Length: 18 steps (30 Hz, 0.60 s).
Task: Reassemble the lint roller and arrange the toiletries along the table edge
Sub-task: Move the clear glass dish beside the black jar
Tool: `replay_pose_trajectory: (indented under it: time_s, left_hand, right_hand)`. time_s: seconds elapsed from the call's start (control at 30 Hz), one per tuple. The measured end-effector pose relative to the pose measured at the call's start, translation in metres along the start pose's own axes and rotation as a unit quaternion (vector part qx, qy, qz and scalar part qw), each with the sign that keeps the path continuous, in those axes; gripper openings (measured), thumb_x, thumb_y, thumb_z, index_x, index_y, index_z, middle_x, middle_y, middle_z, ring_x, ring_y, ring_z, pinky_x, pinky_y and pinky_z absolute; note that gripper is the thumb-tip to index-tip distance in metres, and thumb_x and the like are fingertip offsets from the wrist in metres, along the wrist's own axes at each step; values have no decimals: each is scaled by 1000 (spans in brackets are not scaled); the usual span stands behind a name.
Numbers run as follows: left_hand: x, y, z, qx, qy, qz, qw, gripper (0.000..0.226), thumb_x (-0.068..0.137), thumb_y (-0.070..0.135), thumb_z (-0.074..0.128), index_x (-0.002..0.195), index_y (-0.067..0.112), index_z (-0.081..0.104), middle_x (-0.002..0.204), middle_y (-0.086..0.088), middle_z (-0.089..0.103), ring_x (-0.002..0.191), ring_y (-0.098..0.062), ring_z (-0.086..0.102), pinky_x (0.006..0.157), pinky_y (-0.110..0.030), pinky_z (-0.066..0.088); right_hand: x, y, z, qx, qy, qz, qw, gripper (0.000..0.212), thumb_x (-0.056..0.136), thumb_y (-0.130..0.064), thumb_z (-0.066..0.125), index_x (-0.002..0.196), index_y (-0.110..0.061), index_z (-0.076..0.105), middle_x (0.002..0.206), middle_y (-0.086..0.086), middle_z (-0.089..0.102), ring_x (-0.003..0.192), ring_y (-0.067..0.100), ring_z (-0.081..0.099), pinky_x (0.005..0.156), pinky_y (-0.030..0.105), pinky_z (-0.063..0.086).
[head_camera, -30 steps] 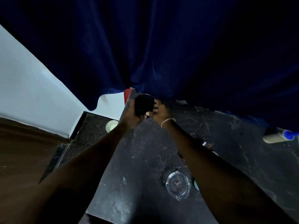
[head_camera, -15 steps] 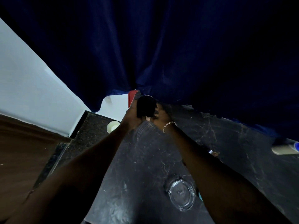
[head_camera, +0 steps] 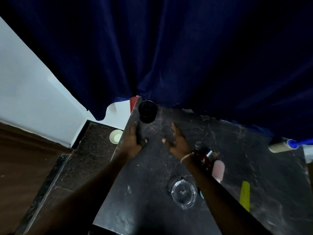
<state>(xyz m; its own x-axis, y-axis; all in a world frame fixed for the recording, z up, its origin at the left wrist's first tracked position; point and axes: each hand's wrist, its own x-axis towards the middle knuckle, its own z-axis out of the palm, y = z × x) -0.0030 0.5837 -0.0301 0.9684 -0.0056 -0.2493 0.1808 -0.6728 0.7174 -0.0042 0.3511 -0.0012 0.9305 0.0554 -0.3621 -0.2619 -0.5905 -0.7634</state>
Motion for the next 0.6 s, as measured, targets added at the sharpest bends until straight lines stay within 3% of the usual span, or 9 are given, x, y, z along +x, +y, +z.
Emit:
replay_pose_trajectory:
  time_s: [0.1, 0.2, 0.27, 0.4, 0.6]
  left_hand:
    - [-46, -2, 17, 42, -20, 44, 998, 93, 90, 55, 67, 162, 30, 14, 168, -2, 23, 156, -25, 24, 128, -36, 18]
    - [-87, 7, 37, 16, -91, 55, 994, 92, 93, 54, 63, 164, 31, 8, 170, 0, 18, 156, -24, 24, 129, -43, 23]
    - [-111, 15, 51, 41, -111, 73, 990, 92, 94, 51, 63, 164, 28, 8, 172, -1, 15, 157, -24, 23, 128, -44, 25]
    - [-151, 34, 73, 55, -146, 83, 984, 89, 94, 45, 64, 164, 25, 14, 170, -3, 19, 155, -23, 28, 126, -41, 31]
    - [-169, 60, 98, 95, -186, 56, 976, 62, 94, 22, 64, 152, 16, 44, 152, -10, 46, 132, -28, 57, 114, -37, 45]
  right_hand:
    - [-56, 16, -9, -59, 32, -64, 996, 90, 86, -43, 68, 157, -27, 15, 162, 0, 27, 148, 17, 31, 120, 41, 33]
    - [-112, 27, -13, -91, 65, -70, 991, 83, 88, -51, 63, 155, -26, 21, 158, 0, 36, 142, 14, 40, 119, 31, 34]
    - [-142, 33, -10, -112, 83, -62, 988, 76, 90, -45, 63, 153, -21, 29, 154, 2, 42, 137, 16, 45, 116, 32, 38]
    - [-191, 47, -6, -97, 119, -37, 987, 68, 86, -27, 68, 147, -18, 41, 144, 4, 49, 126, 15, 50, 105, 20, 37]
    - [-217, 68, -9, -45, 175, 66, 981, 46, 82, -12, 70, 126, -7, 60, 124, 12, 63, 116, 30, 60, 100, 31, 46]
